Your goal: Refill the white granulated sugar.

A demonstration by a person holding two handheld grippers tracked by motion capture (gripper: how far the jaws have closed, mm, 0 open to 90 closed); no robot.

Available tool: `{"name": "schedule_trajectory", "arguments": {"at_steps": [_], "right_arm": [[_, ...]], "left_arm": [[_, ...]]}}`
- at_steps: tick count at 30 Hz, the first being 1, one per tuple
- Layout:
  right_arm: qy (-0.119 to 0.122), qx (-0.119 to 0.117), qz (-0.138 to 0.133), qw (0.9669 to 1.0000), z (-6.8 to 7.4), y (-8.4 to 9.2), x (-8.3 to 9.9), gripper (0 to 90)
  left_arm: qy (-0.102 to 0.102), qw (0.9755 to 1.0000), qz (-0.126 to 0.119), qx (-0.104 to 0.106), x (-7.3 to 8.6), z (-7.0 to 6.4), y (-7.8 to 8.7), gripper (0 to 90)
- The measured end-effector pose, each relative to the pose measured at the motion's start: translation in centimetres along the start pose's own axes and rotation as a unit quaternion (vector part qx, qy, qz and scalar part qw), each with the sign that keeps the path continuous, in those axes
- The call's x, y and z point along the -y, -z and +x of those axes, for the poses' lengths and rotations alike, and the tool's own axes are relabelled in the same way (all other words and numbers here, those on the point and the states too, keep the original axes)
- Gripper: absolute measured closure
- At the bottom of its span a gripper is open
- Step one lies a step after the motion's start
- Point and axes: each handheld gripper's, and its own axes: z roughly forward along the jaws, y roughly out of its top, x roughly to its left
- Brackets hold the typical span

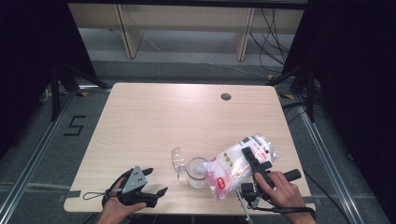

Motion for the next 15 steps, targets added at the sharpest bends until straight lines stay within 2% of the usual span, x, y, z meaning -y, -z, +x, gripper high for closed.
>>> {"name": "schedule_trajectory", "arguments": {"at_steps": [2, 3, 4, 5, 6, 7, 8, 9, 10, 11, 12, 13, 14, 15], "right_arm": [[0.002, -0.001, 0.000, 1.0000, 0.05, 0.15, 0.12, 51.4], [-0.010, -0.003, 0.004, 0.9999, 0.28, 0.27, 0.13, 51.4], [0.001, -0.003, 0.002, 1.0000, 0.21, 0.34, 0.13, 51.5], [-0.003, -0.006, 0.006, 1.0000, 0.34, 0.47, 0.08, 51.5], [0.014, -0.006, 0.000, 0.9999, 0.09, 0.44, -0.02, 51.5], [-0.012, -0.003, 0.004, 0.9999, 0.48, 0.49, -0.20, 51.5], [-0.012, -0.003, 0.004, 0.9999, 0.48, 0.49, -0.20, 51.5], [0.014, 0.001, -0.010, 0.9999, -0.01, 0.20, -0.43, 51.5], [0.014, 0.001, -0.010, 0.9999, -0.01, 0.20, -0.43, 51.5], [-0.004, -0.012, 0.003, 0.9999, 0.14, 0.27, -0.50, 51.5], [0.013, -0.003, -0.010, 0.9999, -0.12, 0.00, -0.53, 51.5], [-0.010, -0.001, -0.005, 0.9999, 0.17, -0.17, -0.35, 51.6], [-0.010, -0.001, -0.005, 0.9999, 0.17, -0.17, -0.35, 51.6], [0.008, 0.002, -0.010, 0.9999, -0.07, -0.34, -0.20, 51.6]], "left_arm": [[0.000, 1.0000, -0.001, 0.000, 0.00, 0.02, 0.00, 16.3], [0.001, 1.0000, -0.001, 0.000, 0.00, 0.00, 0.00, 16.3], [0.000, 1.0000, -0.001, 0.000, -0.01, 0.01, 0.01, 16.4], [0.000, 1.0000, -0.001, 0.000, -0.01, -0.01, 0.01, 16.3], [0.000, 1.0000, 0.000, 0.000, -0.01, -0.01, 0.01, 16.4], [0.000, 1.0000, 0.001, 0.000, -0.02, -0.03, -0.01, 16.4], [0.000, 1.0000, 0.001, 0.000, -0.02, -0.03, -0.01, 16.4], [-0.001, 1.0000, 0.000, 0.000, -0.01, -0.03, -0.02, 16.4], [-0.001, 1.0000, 0.000, 0.000, -0.01, -0.03, -0.02, 16.3], [-0.001, 1.0000, 0.001, 0.001, 0.00, -0.03, -0.02, 16.3], [0.000, 1.0000, 0.000, 0.001, 0.00, -0.04, -0.02, 16.4], [0.000, 1.0000, -0.001, 0.001, 0.01, -0.06, -0.02, 16.3], [0.000, 1.0000, -0.001, 0.001, 0.01, -0.06, -0.02, 16.4], [0.001, 1.0000, 0.000, 0.001, 0.02, -0.04, -0.03, 16.4]]}}
